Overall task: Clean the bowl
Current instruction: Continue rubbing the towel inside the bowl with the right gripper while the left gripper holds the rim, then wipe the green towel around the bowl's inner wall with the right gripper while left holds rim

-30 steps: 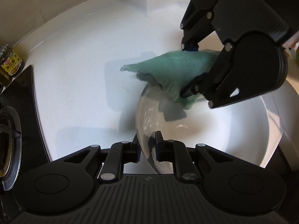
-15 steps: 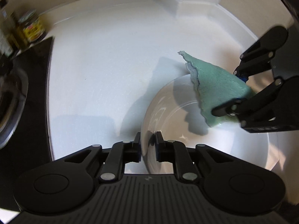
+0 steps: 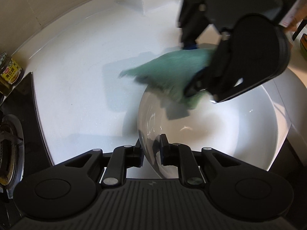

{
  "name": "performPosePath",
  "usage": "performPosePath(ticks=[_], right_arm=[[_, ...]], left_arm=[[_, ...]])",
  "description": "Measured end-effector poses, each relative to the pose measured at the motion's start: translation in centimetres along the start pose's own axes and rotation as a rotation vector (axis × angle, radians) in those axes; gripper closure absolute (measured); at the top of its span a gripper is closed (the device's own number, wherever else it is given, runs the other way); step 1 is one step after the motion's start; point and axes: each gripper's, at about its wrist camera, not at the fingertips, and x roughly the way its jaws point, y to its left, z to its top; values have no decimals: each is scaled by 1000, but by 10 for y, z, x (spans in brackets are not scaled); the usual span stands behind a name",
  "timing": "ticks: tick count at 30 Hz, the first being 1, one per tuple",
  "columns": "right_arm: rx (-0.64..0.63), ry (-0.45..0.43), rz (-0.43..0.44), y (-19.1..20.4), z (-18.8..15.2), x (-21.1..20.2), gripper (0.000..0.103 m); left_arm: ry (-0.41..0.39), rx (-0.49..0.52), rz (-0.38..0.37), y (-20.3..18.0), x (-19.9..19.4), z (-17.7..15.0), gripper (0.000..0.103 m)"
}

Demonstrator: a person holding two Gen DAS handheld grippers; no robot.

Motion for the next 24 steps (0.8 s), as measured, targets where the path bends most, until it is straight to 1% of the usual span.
performPosePath(ticks=[3, 6, 11, 14, 16, 18, 19, 21, 24], right_arm=[[-10, -1, -10, 1, -1, -1, 75], [29, -25, 0, -4, -10, -4, 75], [75, -59, 8, 1, 8, 9, 75], [107, -74, 11, 9, 24, 22, 75], [131, -87, 18, 8, 22, 22, 75], [168, -101, 27, 14, 43, 38, 75], [187, -106, 30, 4, 68, 48, 75], [239, -117, 36, 0, 66, 49, 75], [316, -125, 39, -3, 62, 50, 76]], left_arm=[[-1, -7, -1, 2, 1, 1, 86], [-3, -25, 4, 5, 2, 2, 86], [-4, -42, 7, 9, 3, 4, 86], [-8, -59, 10, -3, -6, -3, 86], [-11, -76, 12, -2, -7, -4, 86], [-15, -108, 13, 0, -7, -5, 86], [-18, -127, 16, 1, -7, -5, 86], [-21, -164, 20, 3, -8, -6, 86], [-14, -251, 21, 8, -10, -13, 86]])
